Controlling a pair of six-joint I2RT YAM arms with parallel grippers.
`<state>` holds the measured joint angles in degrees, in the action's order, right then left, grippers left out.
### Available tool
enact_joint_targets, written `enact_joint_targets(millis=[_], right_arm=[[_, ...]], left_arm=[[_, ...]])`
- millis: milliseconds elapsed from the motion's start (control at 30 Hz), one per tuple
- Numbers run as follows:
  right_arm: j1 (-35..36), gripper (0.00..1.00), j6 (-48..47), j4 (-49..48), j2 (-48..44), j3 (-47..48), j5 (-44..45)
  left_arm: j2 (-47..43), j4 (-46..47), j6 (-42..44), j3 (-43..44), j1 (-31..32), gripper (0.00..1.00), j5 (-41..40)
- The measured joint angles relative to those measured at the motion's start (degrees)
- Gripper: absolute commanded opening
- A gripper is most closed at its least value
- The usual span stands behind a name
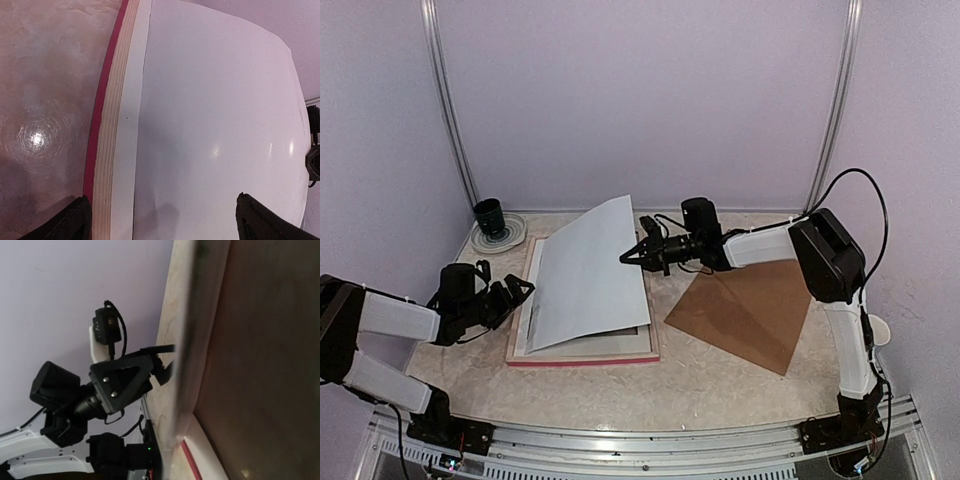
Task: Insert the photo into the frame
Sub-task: Place the photo on the mat board.
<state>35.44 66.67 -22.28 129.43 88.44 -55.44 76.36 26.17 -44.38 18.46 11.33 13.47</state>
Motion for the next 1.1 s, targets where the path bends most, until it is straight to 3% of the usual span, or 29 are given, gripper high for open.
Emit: enact_joint_targets(millis=[533, 633, 933, 1100], right_arm=[[-0.1, 0.02, -12.4, 21.8, 0.0, 2.0, 8.6], [-0.1, 0.02, -11.6, 20.4, 0.0, 3.0, 7.2], [-0.1, 0.0, -3.0, 3.6, 0.0, 3.2, 0.2], [-0.1, 0.01, -6.2, 7.5, 0.0, 0.8, 2.8]], left_arm=[[-0.7, 0.0, -0.8, -0.1, -0.1, 0.99, -0.2], [-0.7, 0.1, -1.2, -0.4, -0.1, 0.99, -0.2], [-0.8, 0.5, -2.0, -1.2, -0.1, 0.99, -0.3], [-1.7, 0.4, -2.1, -1.7, -0.2, 0.99, -0.9]])
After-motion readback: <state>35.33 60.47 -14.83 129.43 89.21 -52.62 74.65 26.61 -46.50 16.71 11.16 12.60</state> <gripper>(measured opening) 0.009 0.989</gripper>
